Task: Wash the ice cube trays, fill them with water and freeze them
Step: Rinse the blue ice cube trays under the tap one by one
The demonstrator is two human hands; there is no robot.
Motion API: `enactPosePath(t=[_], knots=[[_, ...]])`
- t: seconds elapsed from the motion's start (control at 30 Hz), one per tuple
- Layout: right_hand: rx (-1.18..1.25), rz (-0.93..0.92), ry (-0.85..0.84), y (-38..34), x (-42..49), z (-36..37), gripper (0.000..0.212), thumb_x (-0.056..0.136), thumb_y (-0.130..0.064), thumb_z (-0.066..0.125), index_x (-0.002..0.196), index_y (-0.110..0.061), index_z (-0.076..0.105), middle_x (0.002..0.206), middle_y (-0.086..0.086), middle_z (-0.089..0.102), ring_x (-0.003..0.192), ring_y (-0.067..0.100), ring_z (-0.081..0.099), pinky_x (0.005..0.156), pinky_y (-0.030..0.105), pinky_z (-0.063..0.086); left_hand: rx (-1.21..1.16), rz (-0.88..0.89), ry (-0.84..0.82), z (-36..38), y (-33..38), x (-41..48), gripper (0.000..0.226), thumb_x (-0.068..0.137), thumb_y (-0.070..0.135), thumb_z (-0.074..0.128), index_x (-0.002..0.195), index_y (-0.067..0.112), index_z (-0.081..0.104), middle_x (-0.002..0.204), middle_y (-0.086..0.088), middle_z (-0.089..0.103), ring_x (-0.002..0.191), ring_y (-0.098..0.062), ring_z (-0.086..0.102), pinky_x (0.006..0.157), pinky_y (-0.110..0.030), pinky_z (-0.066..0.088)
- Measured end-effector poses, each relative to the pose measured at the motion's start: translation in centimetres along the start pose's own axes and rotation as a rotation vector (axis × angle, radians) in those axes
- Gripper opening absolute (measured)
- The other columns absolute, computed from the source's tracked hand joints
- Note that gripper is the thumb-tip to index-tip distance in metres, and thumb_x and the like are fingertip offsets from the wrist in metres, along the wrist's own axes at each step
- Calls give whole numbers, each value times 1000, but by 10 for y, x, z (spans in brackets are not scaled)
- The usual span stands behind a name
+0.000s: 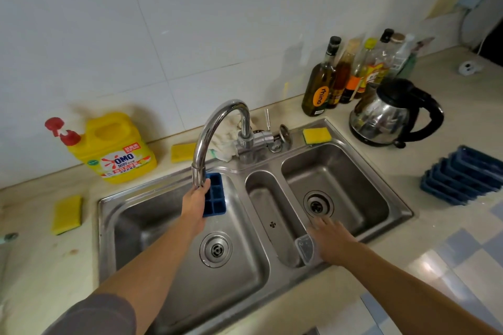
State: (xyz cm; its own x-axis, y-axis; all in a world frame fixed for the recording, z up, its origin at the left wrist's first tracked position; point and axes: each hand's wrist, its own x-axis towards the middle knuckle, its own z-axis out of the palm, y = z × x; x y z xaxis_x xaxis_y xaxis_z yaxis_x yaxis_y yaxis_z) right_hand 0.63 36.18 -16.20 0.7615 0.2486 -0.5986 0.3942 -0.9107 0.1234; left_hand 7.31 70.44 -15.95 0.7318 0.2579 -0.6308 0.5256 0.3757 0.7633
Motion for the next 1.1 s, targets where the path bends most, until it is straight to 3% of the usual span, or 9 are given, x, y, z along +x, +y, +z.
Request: enactPosePath(t=[0.2, 0.3, 0.4, 0.5, 0.6, 0.77, 0.83, 0.93, 1.1], knots=[[-112, -4, -12, -6, 5, -3, 60, 96, -18, 60, 149, -10, 34, 152, 15, 39, 139, 33, 38, 110, 48, 41, 45, -35, 46, -6, -4, -6, 18, 95, 34, 70, 103, 18, 66, 92, -8, 76, 77, -29, 76, 61, -40, 59], [-119, -13, 25, -13, 10, -21, 58, 95, -20, 61, 147, -11, 37, 149, 16, 39, 137, 35, 40, 108, 50, 43, 41, -51, 68, -10, -6, -9, 20, 97, 27, 66, 114, 16, 65, 106, -14, 73, 93, -36, 72, 74, -48, 61], [190, -59, 99, -40, 21, -53, 50, 96, -28, 60, 141, -15, 44, 145, 11, 44, 131, 30, 47, 107, 46, 44, 2, -76, 72, -12, -4, -13, 21, 101, 22, 59, 120, 14, 63, 114, -17, 71, 101, -38, 70, 87, -55, 59], [604, -85, 131, -80, 35, -89, 51, 96, -41, 62, 138, -13, 51, 139, 9, 55, 125, 28, 57, 103, 42, 48, -63, -96, 84, -15, 0, -20, 19, 102, 16, 53, 118, 16, 62, 107, -14, 70, 94, -35, 69, 76, -46, 59], [999, -133, 49, -118, 48, -116, 50, 96, -49, 61, 134, -17, 52, 124, 3, 65, 104, 20, 68, 89, 37, 58, -199, -149, 71, -14, 5, -30, 20, 101, 11, 47, 111, 8, 63, 99, -15, 70, 90, -35, 68, 76, -44, 57], [1448, -50, -7, -159, 68, -133, 27, 98, -21, 63, 123, -14, 53, 99, 14, 73, 71, 31, 75, 75, 52, 64, -405, -195, 49, -5, 12, -37, 26, 98, 5, 39, 108, -2, 61, 108, -24, 67, 97, -39, 64, 91, -50, 52], [1424, -47, 65, -162, 73, -138, 21, 98, -13, 62, 118, -12, 58, 94, 16, 74, 65, 31, 74, 70, 50, 64, -353, -184, 58, -8, 14, -33, 29, 96, 4, 40, 114, -5, 61, 110, -26, 66, 97, -38, 63, 89, -47, 53], [1395, -52, 172, -155, 78, -151, 18, 99, -20, 61, 115, -15, 64, 95, 11, 73, 64, 22, 73, 64, 44, 65, -51, -152, 85, -26, 19, -24, 26, 91, 0, 43, 107, 1, 63, 89, -17, 69, 73, -25, 61, 63, -34, 50], [1407, -53, 159, -156, 83, -171, 17, 96, -14, 62, 111, -22, 61, 107, 1, 66, 86, 22, 74, 58, 37, 64, 204, -79, -103, -32, 21, -18, 35, 91, -10, 41, 113, 7, 62, 88, -14, 72, 59, -19, 67, 60, -33, 59]])
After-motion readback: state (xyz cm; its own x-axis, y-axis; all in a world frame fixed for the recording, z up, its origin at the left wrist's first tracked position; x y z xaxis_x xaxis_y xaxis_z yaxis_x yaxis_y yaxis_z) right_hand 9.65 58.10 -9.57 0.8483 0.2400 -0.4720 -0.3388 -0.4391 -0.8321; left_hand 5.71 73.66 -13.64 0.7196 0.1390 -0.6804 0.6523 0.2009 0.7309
